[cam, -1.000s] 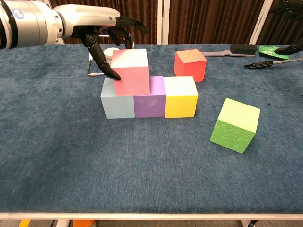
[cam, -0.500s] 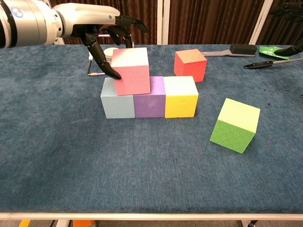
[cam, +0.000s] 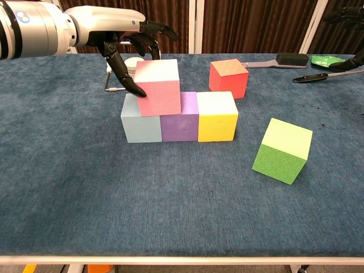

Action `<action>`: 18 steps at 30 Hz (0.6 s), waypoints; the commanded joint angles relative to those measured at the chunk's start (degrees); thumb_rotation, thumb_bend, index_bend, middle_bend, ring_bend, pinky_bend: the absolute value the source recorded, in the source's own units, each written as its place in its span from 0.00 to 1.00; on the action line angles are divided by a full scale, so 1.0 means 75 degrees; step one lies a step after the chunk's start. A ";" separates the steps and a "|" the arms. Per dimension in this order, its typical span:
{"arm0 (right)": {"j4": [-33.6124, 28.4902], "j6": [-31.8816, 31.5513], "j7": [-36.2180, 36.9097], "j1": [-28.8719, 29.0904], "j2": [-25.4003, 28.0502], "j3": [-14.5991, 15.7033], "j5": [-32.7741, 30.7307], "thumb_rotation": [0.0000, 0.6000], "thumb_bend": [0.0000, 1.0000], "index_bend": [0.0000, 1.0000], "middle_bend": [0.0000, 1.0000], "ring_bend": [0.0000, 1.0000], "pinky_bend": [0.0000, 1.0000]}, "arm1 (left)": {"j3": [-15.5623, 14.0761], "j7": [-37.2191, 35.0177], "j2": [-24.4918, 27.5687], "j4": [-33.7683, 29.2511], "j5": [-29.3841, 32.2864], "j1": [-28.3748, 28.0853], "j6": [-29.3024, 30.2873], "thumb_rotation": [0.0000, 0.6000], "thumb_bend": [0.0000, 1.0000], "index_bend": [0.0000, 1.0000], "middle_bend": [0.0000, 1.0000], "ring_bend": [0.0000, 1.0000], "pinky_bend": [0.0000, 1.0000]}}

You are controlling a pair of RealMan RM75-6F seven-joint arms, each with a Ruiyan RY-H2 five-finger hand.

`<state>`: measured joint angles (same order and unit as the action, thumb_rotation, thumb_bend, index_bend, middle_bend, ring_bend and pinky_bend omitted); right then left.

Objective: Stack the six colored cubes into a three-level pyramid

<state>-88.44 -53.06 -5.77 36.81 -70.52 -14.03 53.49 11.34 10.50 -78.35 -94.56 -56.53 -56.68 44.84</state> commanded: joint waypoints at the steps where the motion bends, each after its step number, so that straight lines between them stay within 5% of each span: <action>1: 0.0010 0.0012 0.0012 -0.0005 0.0001 0.0004 0.0001 1.00 0.17 0.00 0.00 0.00 0.00 | -0.0010 -0.0012 -0.0002 -0.0002 -0.0001 0.0001 -0.0008 1.00 0.10 0.08 0.41 0.11 0.19; 18: 0.0006 0.0047 0.0076 -0.0056 0.0056 0.0027 0.0027 1.00 0.17 0.00 0.00 0.00 0.00 | 0.0006 -0.0106 -0.0003 -0.0049 -0.0148 0.0045 0.0102 1.00 0.07 0.08 0.18 0.08 0.19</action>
<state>-88.40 -52.70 -5.20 36.39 -70.10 -13.82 53.69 11.39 9.71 -78.38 -94.92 -57.63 -56.35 45.62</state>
